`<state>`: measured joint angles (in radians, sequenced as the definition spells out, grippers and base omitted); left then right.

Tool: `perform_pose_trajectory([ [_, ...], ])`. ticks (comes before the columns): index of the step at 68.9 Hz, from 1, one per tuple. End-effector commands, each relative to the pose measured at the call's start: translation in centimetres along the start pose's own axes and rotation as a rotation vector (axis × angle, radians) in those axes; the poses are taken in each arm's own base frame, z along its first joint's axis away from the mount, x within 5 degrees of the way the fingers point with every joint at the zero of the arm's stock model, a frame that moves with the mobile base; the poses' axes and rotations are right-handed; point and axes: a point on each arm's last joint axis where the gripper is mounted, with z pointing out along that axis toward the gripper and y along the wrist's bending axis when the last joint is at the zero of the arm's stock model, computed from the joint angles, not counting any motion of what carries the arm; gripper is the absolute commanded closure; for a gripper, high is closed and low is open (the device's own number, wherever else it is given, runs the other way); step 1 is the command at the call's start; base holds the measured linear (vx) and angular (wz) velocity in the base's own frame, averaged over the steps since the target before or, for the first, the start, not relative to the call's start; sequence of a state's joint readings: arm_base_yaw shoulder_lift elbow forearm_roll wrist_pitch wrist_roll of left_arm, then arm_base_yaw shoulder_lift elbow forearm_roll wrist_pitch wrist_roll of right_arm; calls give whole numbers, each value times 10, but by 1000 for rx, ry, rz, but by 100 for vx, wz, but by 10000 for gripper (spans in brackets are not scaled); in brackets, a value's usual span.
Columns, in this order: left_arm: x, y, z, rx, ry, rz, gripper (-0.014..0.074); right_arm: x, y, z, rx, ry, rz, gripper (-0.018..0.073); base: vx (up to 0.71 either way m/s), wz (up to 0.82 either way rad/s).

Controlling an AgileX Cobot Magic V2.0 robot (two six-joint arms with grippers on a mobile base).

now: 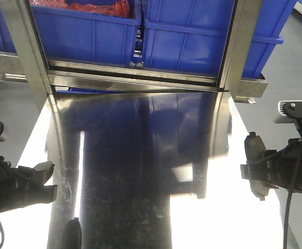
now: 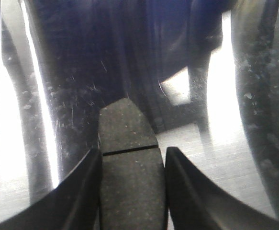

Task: Move and align brake pads A on conveyor
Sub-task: 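Back the base away from the steel table and turn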

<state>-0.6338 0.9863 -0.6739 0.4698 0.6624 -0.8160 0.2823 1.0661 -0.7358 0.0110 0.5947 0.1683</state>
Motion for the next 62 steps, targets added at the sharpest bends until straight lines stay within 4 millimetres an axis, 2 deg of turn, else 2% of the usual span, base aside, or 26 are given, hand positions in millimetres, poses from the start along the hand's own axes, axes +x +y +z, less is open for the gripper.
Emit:
perform_pose_trajectory([
  [1,-11,-4,-8,45,-80,11,524,-14,2,-10,-16,-112,-5,500,0,0],
  [62,-11,-4,-8,45,-80,11,524,-14,2,-10,-16,-112,-5,500,-2,8],
])
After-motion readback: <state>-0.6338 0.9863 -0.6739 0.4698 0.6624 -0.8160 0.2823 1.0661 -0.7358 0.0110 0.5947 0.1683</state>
